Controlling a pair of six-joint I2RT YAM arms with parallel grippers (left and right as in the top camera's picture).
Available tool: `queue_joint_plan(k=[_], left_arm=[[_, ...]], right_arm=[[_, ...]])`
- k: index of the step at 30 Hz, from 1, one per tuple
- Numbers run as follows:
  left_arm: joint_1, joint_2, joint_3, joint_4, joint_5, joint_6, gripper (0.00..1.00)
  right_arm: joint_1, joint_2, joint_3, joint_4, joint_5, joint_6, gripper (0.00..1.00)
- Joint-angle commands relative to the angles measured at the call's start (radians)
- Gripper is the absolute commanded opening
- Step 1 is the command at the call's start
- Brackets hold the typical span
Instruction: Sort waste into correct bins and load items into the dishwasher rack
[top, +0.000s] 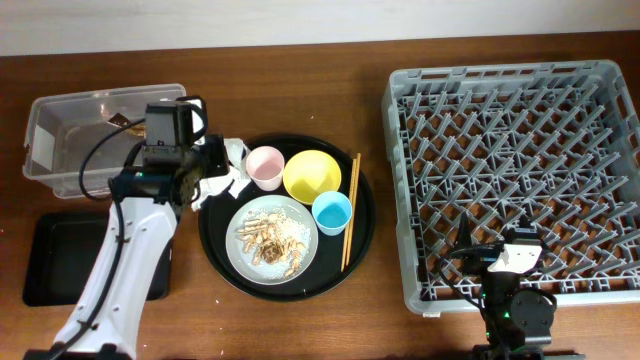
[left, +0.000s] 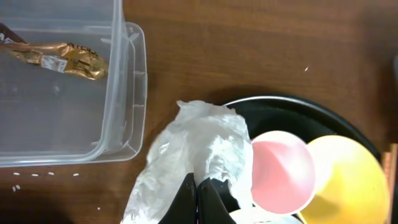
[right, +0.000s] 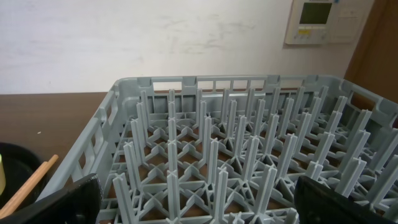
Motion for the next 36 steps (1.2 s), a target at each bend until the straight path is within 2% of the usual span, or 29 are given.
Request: queue_joint_plan(k=[1,10,15,21,23,25,28,31,32,33,34,36], left_arm=[[-0.001,-0.048,0.001,0.000,0.023,-0.042,0.01],[-0.001,-0.080,0.001,0.019,0.055,-0.093,0.01],[0.030,-0.080,0.001,0.207,0.021,-0.094,0.01],[0.206,-0.080,0.001,0.420,-0.013,-0.161,0.01],[0.266,-0.065,0.001,0.431,-0.116,-0.161,0.01],[0.292,-0.022,0.001,0.463,-0.185,-0.161,0.01],[0.321,0.111,0.001,0.596,-0.185,-0.160,0.01],[0.336,0.185,0.001,0.625,-0.185,-0.160,0.02],[0.345,0.198,0.001,0.629,-0.185,-0.159,0.06],[0.354,0.200,0.001,0.629,-0.183,-0.160,0.20],[0.362,0.200,0.001,0.629,-0.183,-0.160,0.46],[0.361,0.186,0.001,0.620,-0.179,-0.161,0.47]], right_arm=[[-0.007,-0.006,-0.007,-0.004,0.009,0.003,0.98],[-0.007,-0.006,-0.007,-0.004,0.009,0.003,0.99],[-0.007,-0.006,-0.007,-0.004,0.009,0.003,0.99],[-0.007,-0.006,-0.007,-0.004,0.009,0.003,0.99],[-0.007,-0.006,-0.007,-0.004,0.009,0.003,0.99],[-0.007,-0.006,-0.007,-0.004,0.009,0.003,0.99],[-0.007,-0.006,-0.007,-0.004,0.009,0.003,0.99],[-0.007,-0.006,-0.007,-0.004,0.009,0.003,0.99],[-0.007,-0.006,-0.007,-0.004,0.009,0.003,0.99],[-0.007,-0.006,-0.007,-0.004,0.009,0.003,0.99],[-0.007,-0.006,-0.007,-0.004,0.009,0.003,0.99],[-0.007,-0.006,-0.007,-0.004,0.009,0.003,0.99]])
